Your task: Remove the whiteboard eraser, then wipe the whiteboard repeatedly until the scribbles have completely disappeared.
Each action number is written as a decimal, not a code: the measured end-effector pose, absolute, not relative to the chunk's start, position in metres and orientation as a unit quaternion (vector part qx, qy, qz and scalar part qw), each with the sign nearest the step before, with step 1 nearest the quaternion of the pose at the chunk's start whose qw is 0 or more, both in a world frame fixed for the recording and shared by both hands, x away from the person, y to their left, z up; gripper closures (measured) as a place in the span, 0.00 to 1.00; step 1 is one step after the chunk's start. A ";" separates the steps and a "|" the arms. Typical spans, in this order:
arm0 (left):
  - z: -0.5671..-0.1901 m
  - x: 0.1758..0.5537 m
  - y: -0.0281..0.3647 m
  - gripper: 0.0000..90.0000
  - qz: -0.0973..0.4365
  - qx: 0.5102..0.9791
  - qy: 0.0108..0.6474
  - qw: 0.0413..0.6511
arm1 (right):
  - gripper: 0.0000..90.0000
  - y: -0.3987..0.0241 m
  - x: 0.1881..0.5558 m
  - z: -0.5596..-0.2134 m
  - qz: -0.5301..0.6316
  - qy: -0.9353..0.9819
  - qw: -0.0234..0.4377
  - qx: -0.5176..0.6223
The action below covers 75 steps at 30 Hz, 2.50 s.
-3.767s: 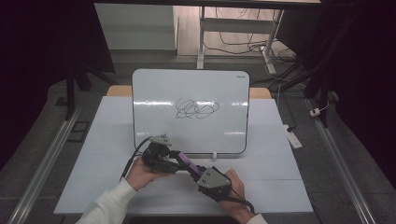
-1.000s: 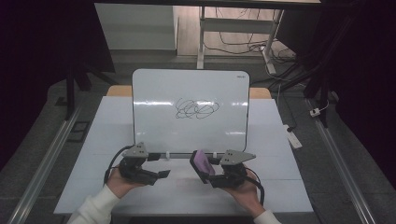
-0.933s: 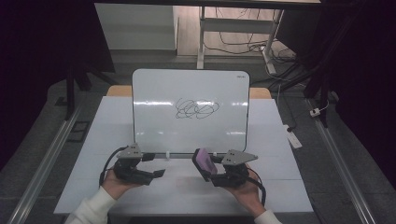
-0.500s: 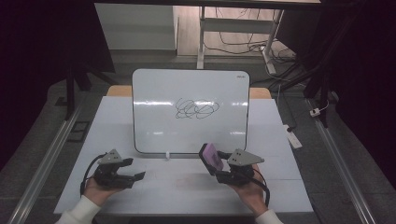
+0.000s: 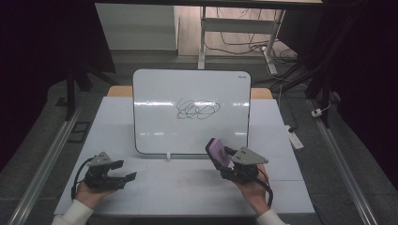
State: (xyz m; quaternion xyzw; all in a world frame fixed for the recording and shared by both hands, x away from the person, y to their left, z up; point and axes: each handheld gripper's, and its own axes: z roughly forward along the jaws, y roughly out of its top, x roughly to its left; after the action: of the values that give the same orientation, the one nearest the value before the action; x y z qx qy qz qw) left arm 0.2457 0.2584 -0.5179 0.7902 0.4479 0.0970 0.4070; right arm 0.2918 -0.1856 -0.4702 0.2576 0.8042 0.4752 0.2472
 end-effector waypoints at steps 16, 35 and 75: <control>-0.517 0.246 0.254 0.25 0.096 0.795 0.440 0.408 | 0.44 -0.179 0.319 -0.442 0.475 0.773 0.304 0.289; -0.520 0.247 0.251 0.25 0.089 0.801 0.431 0.406 | 0.44 -0.160 0.399 -0.403 0.448 0.735 0.363 0.357; -0.520 0.248 0.249 0.25 0.090 0.800 0.432 0.407 | 0.45 -0.091 0.398 -0.419 0.440 0.776 0.321 0.320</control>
State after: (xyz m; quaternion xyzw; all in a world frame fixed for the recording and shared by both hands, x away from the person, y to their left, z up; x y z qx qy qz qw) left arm 0.2485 0.2494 -0.5202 0.7999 0.4323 0.0898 0.4065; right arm 0.3977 -0.0910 -0.4191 0.3196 0.7756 0.4398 0.3208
